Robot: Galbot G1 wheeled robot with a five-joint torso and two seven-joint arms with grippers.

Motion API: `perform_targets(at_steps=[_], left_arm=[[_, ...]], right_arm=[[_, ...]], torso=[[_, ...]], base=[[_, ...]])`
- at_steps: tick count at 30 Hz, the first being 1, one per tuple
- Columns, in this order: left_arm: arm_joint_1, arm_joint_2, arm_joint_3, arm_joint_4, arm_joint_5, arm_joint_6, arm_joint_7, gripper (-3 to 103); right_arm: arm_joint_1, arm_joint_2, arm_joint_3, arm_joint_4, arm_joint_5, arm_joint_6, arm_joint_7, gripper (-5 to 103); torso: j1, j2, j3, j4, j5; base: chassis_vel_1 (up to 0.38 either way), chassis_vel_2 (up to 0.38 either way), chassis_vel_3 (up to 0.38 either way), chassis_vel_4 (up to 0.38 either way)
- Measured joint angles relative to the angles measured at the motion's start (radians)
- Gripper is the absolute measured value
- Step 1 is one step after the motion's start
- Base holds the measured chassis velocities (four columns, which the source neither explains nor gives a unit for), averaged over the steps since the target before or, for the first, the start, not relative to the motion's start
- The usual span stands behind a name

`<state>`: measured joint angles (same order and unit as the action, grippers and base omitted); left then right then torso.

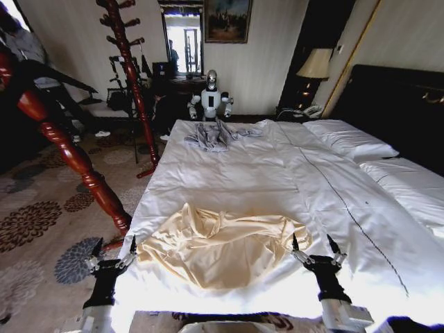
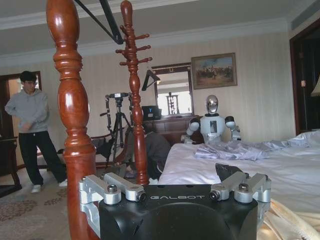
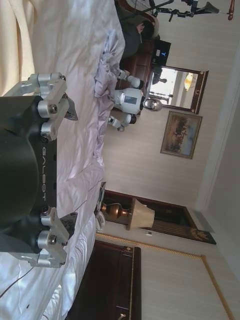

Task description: Pick up the clothes from the bed and hang them on the clothes hanger.

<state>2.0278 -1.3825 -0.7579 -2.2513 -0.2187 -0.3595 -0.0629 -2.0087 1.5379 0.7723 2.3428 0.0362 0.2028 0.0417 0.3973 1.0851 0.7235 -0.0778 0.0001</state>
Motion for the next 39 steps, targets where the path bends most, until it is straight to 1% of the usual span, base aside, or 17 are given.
perform_targets(at_steps=[7, 12, 16, 19, 20, 21, 23, 24, 26, 28, 29, 31, 33, 35, 37, 38, 39], left_arm=[[0.000, 0.029, -0.004, 0.004, 0.004, -0.035, 0.005, 100], [-0.015, 0.023, 0.005, -0.002, 0.020, -0.026, 0.013, 100], [-0.025, 0.057, 0.033, 0.008, 0.046, -0.007, 0.026, 100], [-0.044, 0.168, 0.099, 0.017, 0.088, 0.034, 0.034, 100], [-0.044, 0.168, 0.099, 0.017, 0.088, 0.034, 0.034, 100], [-0.052, 0.201, 0.114, 0.021, 0.101, 0.048, 0.031, 100], [-0.097, 0.298, 0.170, 0.042, 0.152, 0.089, 0.021, 100], [-0.097, 0.298, 0.170, 0.042, 0.152, 0.089, 0.021, 100], [-0.157, 0.387, 0.236, 0.068, 0.203, 0.136, 0.004, 100], [-0.203, 0.451, 0.288, 0.082, 0.232, 0.177, -0.018, 100], [-0.203, 0.451, 0.288, 0.082, 0.232, 0.177, -0.018, 100], [-0.228, 0.502, 0.330, 0.085, 0.265, 0.226, -0.032, 100], [-0.247, 0.539, 0.362, 0.090, 0.320, 0.270, -0.044, 100], [-0.260, 0.553, 0.373, 0.096, 0.339, 0.282, -0.047, 100], [-0.299, 0.587, 0.399, 0.113, 0.361, 0.310, -0.051, 100], [-0.343, 0.615, 0.427, 0.130, 0.363, 0.326, -0.053, 100], [-0.387, 0.638, 0.460, 0.147, 0.361, 0.339, -0.057, 100]], right_arm=[[0.011, 0.000, -0.001, -0.008, -0.004, -0.003, 0.000, 100], [0.012, 0.006, -0.017, -0.008, -0.004, -0.008, -0.001, 100], [0.007, 0.008, -0.027, -0.012, -0.001, -0.009, 0.000, 100], [0.005, 0.006, -0.029, -0.016, 0.004, -0.012, 0.005, 100], [0.005, 0.006, -0.029, -0.016, 0.004, -0.012, 0.005, 100], [0.007, 0.006, -0.029, -0.016, 0.007, -0.015, 0.008, 100], [0.013, 0.008, -0.029, -0.015, 0.014, -0.027, 0.016, 100], [0.013, 0.008, -0.029, -0.015, 0.014, -0.027, 0.016, 100], [0.015, 0.018, -0.032, -0.015, 0.020, -0.035, 0.022, 100], [0.015, 0.025, -0.033, -0.016, 0.024, -0.038, 0.026, 100], [0.015, 0.025, -0.033, -0.016, 0.024, -0.038, 0.026, 100], [0.019, 0.027, -0.037, -0.017, 0.042, -0.052, 0.031, 100], [0.025, 0.016, -0.044, -0.016, 0.075, -0.077, 0.039, 100], [0.026, 0.007, -0.046, -0.016, 0.089, -0.086, 0.042, 100], [0.029, -0.012, -0.047, -0.017, 0.113, -0.103, 0.047, 100], [0.028, -0.021, -0.047, -0.020, 0.122, -0.110, 0.050, 100], [0.025, -0.022, -0.044, -0.021, 0.126, -0.110, 0.052, 100]], torso=[[0.000, 0.000, 0.000, 0.0000, -0.0001], [0.000, 0.000, 0.000, 0.0000, 0.0000], [0.000, 0.000, 0.000, 0.0001, 0.0000], [0.000, 0.000, 0.000, 0.0000, -0.0002], [0.000, 0.000, 0.000, 0.0000, -0.0002], [0.000, 0.000, 0.000, 0.0000, -0.0001], [0.000, 0.000, 0.000, 0.0000, -0.0003], [0.000, 0.000, 0.000, 0.0000, -0.0003], [0.000, 0.000, 0.000, -0.0002, -0.0001], [0.000, 0.000, 0.000, -0.0004, -0.0003], [0.000, 0.000, 0.000, -0.0004, -0.0003], [0.000, 0.000, 0.000, -0.0004, -0.0002], [0.000, 0.000, 0.000, 0.0004, 0.0000], [0.000, 0.000, 0.000, 0.0004, -0.0001], [0.000, 0.000, 0.000, 0.0001, -0.0002], [0.000, 0.000, 0.000, 0.0008, 0.0000], [0.000, 0.000, 0.000, 0.0003, 0.0002]], base=[[0.000, 0.000, 0.000, 0.000], [0.000, 0.000, 0.000, 0.000], [0.000, 0.000, 0.000, 0.000], [0.000, 0.000, 0.000, 0.000], [0.000, 0.000, 0.000, 0.000], [0.000, 0.000, 0.000, 0.000], [0.000, 0.000, 0.000, 0.000], [0.000, 0.000, 0.000, 0.000], [0.000, 0.000, 0.000, 0.000], [0.000, 0.000, 0.000, 0.000], [0.000, 0.000, 0.000, 0.000], [0.000, 0.000, 0.000, 0.000], [0.000, 0.000, 0.000, 0.000], [0.000, 0.000, 0.000, 0.000], [0.000, 0.000, 0.000, 0.000], [0.000, 0.000, 0.000, 0.000], [0.000, 0.000, 0.000, 0.000]])
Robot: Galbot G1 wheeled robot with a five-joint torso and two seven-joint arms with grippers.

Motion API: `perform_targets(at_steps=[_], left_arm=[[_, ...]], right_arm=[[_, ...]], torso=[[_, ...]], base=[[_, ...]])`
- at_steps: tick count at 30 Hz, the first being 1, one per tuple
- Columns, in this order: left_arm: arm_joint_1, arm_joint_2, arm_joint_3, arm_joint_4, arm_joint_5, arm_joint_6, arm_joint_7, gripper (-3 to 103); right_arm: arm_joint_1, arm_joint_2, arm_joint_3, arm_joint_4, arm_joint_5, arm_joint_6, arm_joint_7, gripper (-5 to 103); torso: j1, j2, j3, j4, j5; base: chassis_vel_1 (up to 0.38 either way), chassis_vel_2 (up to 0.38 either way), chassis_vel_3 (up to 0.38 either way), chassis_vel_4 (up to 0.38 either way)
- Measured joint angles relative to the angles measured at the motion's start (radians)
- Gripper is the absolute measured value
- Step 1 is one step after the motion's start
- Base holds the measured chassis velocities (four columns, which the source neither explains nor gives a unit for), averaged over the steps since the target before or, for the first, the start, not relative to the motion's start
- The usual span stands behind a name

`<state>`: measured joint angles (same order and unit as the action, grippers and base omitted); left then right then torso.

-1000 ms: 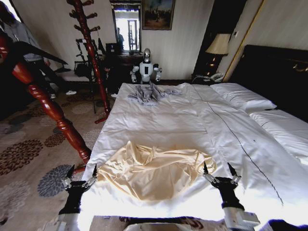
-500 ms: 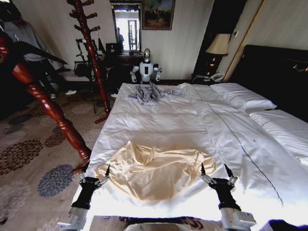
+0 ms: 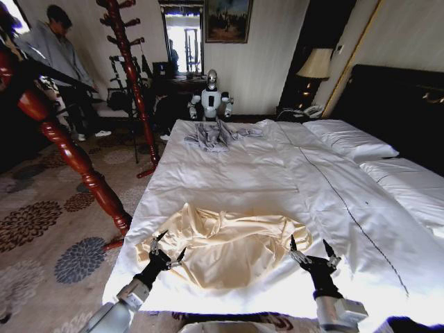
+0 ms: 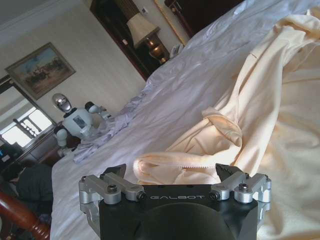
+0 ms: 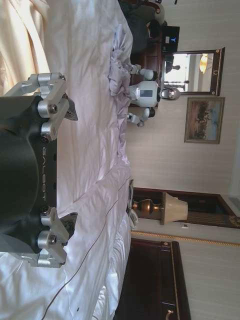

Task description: Pick up the clothes from the bed and hang them on the clothes hanger.

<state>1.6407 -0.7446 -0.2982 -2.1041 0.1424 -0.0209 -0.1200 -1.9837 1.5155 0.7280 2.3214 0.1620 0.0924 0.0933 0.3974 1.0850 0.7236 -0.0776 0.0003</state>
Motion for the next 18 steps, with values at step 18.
perform_targets(at_steps=[18], left_arm=[[-0.567, 0.114, 0.493, 0.191, -0.080, 0.086, 0.005, 100]], right_arm=[[0.015, 0.059, -0.016, -0.024, 0.006, -0.022, 0.011, 100]], torso=[[0.000, 0.000, 0.000, -0.0004, -0.0002]], base=[[0.000, 0.000, 0.000, 0.000]])
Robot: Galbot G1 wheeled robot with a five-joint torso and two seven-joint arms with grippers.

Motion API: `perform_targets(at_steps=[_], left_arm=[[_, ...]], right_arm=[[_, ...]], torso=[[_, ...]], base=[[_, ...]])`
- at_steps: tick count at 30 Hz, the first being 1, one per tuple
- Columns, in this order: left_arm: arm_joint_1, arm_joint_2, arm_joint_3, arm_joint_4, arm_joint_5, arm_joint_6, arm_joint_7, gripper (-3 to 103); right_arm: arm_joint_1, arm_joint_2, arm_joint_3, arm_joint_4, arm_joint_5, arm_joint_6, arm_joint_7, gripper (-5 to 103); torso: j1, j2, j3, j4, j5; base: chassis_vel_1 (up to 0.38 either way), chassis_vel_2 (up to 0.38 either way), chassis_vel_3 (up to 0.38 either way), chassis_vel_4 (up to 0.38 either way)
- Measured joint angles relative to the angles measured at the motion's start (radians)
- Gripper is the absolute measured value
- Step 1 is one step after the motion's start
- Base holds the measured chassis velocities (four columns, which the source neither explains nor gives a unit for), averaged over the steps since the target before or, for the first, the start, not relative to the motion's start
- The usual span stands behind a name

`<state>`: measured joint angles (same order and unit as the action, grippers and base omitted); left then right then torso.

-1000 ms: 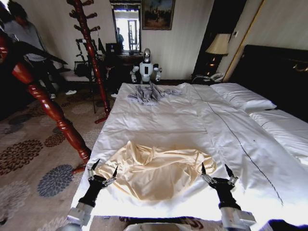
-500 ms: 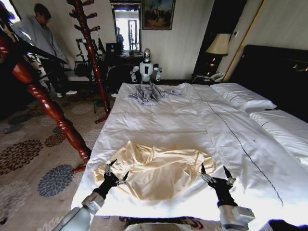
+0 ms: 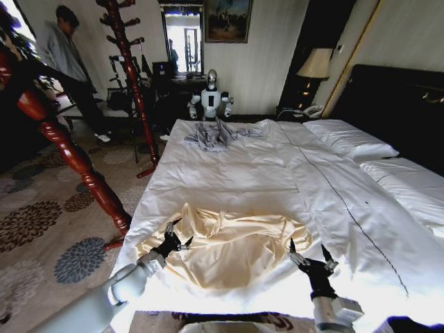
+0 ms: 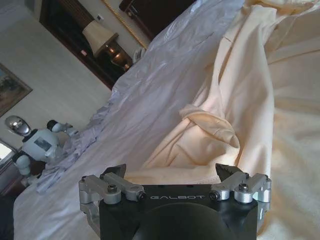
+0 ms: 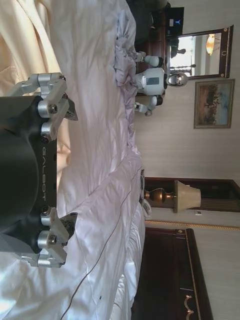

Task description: Pick up the clothes from the bed and hang them on the clothes hanger.

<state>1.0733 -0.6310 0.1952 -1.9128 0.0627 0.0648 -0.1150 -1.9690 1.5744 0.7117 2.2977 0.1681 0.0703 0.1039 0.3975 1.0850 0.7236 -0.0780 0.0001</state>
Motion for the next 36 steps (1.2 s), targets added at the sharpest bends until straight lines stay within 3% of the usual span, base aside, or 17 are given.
perform_targets(at_steps=[6, 12, 31, 36], left_arm=[[-0.114, 0.013, 0.156, 0.041, 0.077, -0.016, 0.033, 100], [-0.200, 0.002, 0.238, 0.085, 0.132, -0.027, 0.044, 100], [-0.289, -0.077, 0.292, 0.200, 0.118, -0.015, 0.037, 102], [-0.317, -0.102, 0.312, 0.213, 0.117, -0.018, 0.029, 89]], right_arm=[[0.004, -0.005, 0.010, -0.004, 0.008, -0.007, 0.006, 100], [0.015, -0.004, 0.020, -0.009, 0.024, -0.011, 0.009, 100], [0.016, -0.026, 0.045, -0.009, 0.057, -0.019, 0.013, 100], [0.012, -0.019, 0.030, -0.010, 0.046, -0.018, 0.013, 100]], torso=[[0.000, 0.000, 0.000, 0.0003, 0.0000], [0.000, 0.000, 0.000, 0.0001, -0.0001], [0.000, 0.000, 0.000, -0.0001, 0.0001], [0.000, 0.000, 0.000, -0.0001, 0.0000]], base=[[0.000, 0.000, 0.000, 0.000], [0.000, 0.000, 0.000, 0.000], [0.000, 0.000, 0.000, 0.000], [0.000, 0.000, 0.000, 0.000]])
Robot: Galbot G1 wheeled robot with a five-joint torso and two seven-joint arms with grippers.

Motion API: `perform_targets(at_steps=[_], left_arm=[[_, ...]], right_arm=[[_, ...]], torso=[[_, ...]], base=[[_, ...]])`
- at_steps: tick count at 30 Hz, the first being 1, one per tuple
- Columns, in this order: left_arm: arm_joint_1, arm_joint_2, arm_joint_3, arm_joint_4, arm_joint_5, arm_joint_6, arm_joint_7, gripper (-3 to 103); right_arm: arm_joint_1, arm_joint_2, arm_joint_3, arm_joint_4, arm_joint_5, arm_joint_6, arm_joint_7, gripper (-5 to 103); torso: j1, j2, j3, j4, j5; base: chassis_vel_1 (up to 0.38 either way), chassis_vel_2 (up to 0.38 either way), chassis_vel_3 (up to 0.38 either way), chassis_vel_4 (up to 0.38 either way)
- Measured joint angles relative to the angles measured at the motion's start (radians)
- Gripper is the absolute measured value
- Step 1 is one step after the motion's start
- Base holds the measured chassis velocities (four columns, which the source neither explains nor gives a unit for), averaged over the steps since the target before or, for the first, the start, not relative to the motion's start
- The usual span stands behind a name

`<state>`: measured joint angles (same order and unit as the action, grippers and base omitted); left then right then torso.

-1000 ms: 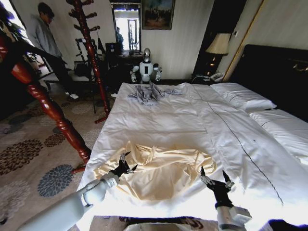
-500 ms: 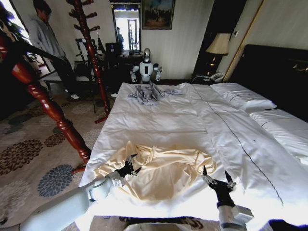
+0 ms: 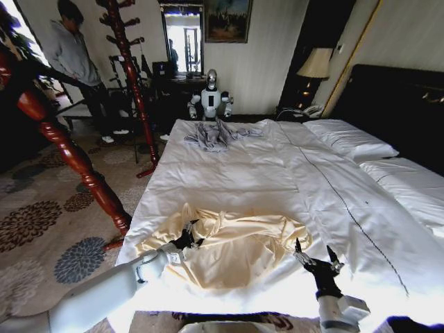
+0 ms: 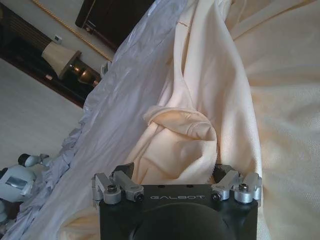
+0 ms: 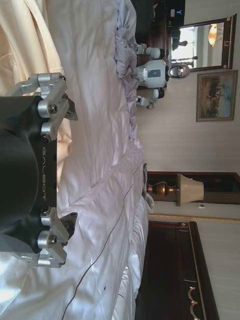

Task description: Pick up the clothes from the bed and hang them on the clothes hanger.

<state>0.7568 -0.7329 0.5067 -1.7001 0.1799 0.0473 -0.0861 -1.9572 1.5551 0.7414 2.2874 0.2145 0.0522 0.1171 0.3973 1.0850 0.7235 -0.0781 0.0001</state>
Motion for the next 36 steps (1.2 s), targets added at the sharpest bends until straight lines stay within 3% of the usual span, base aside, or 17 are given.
perform_targets(at_steps=[3, 5, 8, 10, 13, 14, 17, 20, 22, 28, 32, 33, 36], left_arm=[[-0.004, 0.006, 0.001, -0.012, -0.002, -0.002, -0.003, 72], [-0.004, 0.008, 0.000, -0.014, -0.004, -0.002, -0.004, 72], [-0.005, 0.008, -0.011, -0.021, -0.019, -0.001, -0.016, 55], [-0.005, 0.005, -0.012, -0.020, -0.023, 0.000, -0.017, 55], [-0.005, -0.014, -0.015, 0.001, -0.037, 0.005, -0.019, 39], [-0.005, -0.014, -0.015, 0.001, -0.037, 0.005, -0.019, 39], [-0.008, -0.041, -0.014, 0.010, -0.039, 0.004, -0.022, 23], [-0.015, -0.052, -0.011, 0.005, -0.045, 0.005, -0.029, 16], [-0.023, -0.054, -0.009, -0.008, -0.055, 0.012, -0.039, 6], [-0.019, -0.037, -0.025, -0.041, -0.081, 0.019, -0.051, 1], [0.015, -0.038, -0.080, -0.074, -0.163, 0.038, -0.076, 1], [0.039, -0.046, -0.126, -0.087, -0.220, 0.056, -0.094, 1], [0.063, -0.057, -0.204, -0.089, -0.270, 0.071, -0.116, 1]], right_arm=[[-0.003, 0.005, -0.018, -0.005, -0.017, 0.002, -0.002, 100], [-0.003, 0.006, -0.020, -0.006, -0.019, 0.002, -0.003, 100], [0.000, 0.007, -0.031, -0.009, -0.027, 0.002, -0.005, 100], [0.000, 0.007, -0.032, -0.009, -0.028, 0.003, -0.005, 100], [-0.002, 0.006, -0.034, -0.009, -0.032, 0.003, -0.006, 100], [-0.002, 0.006, -0.034, -0.009, -0.032, 0.003, -0.006, 100], [-0.003, 0.002, -0.031, -0.009, -0.031, 0.003, -0.007, 100], [-0.003, 0.000, -0.030, -0.009, -0.031, 0.003, -0.007, 100], [-0.001, -0.002, -0.029, -0.009, -0.031, 0.004, -0.007, 100], [0.006, -0.013, -0.029, -0.013, -0.031, 0.002, -0.008, 100], [0.017, -0.032, -0.017, -0.014, -0.019, -0.009, -0.007, 100], [0.024, -0.053, -0.004, -0.014, -0.004, -0.020, -0.004, 100], [0.033, -0.086, 0.020, -0.014, 0.028, -0.039, 0.007, 100]], torso=[[0.000, 0.000, 0.000, 0.0003, 0.0000], [0.000, 0.000, 0.000, 0.0003, 0.0000], [0.000, 0.000, 0.000, 0.0003, 0.0000], [0.000, 0.000, 0.000, 0.0003, 0.0001], [0.000, 0.000, 0.000, 0.0003, -0.0001], [0.000, 0.000, 0.000, 0.0003, -0.0001], [0.000, 0.000, 0.000, 0.0002, -0.0001], [0.000, 0.000, 0.000, 0.0001, -0.0001], [0.000, 0.000, 0.000, 0.0000, 0.0000], [0.000, 0.000, 0.000, 0.0002, 0.0001], [0.000, 0.000, 0.000, 0.0002, 0.0001], [0.000, 0.000, 0.000, 0.0003, 0.0000], [0.000, 0.000, 0.000, 0.0002, 0.0000]], base=[[0.000, 0.000, 0.000, 0.000], [0.000, 0.000, 0.000, 0.000], [0.000, 0.000, 0.000, 0.000], [0.000, 0.000, 0.000, 0.000], [0.000, 0.000, 0.000, 0.000], [0.000, 0.000, 0.000, 0.000], [0.000, 0.000, 0.000, 0.000], [0.000, 0.000, 0.000, 0.000], [0.000, 0.000, 0.000, 0.000], [0.000, 0.000, 0.000, 0.000], [0.000, 0.000, 0.000, 0.000], [0.000, 0.000, 0.000, 0.000], [0.000, 0.000, 0.000, 0.000]])
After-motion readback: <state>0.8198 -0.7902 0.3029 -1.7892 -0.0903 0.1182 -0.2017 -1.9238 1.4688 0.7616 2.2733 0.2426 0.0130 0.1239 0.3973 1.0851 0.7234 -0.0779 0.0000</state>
